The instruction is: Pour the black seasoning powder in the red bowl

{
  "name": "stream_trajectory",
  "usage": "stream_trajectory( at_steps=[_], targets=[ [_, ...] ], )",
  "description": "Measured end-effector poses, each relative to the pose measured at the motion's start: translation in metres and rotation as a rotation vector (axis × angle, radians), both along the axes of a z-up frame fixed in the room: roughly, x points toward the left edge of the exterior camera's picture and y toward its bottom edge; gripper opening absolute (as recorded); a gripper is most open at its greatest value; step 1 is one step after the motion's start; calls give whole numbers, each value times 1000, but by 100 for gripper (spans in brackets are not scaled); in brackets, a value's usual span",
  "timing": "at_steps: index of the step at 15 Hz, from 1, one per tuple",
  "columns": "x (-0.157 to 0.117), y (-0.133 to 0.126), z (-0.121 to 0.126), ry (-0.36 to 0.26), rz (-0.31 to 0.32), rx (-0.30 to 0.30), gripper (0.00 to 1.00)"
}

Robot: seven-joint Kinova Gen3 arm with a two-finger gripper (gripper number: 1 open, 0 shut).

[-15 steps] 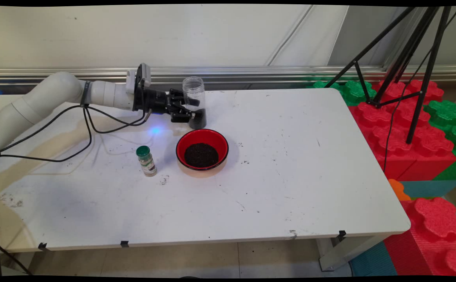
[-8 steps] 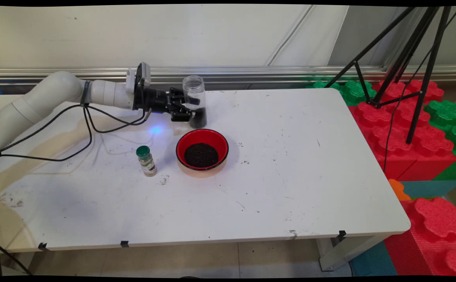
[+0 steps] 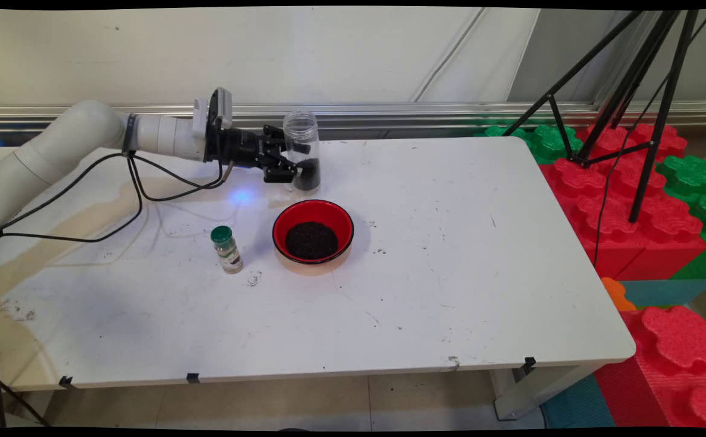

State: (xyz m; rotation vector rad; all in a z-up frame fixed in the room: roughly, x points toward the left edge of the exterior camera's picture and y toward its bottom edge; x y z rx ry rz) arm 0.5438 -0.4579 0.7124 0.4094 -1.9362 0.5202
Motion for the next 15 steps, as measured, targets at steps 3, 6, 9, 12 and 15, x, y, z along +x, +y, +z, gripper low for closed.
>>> stream_trajectory(
  at_steps=[3, 6, 9, 12, 15],
  targets=[
    [-1, 1, 7, -34, -25, -39, 0],
    [-3, 2, 13, -65, -50, -73, 0],
    [-6, 4, 18, -106, -85, -115, 0],
    [-10, 8, 24, -165, -132, -175, 0],
    [-14, 11, 28, -236, -181, -242, 0]
  ],
)
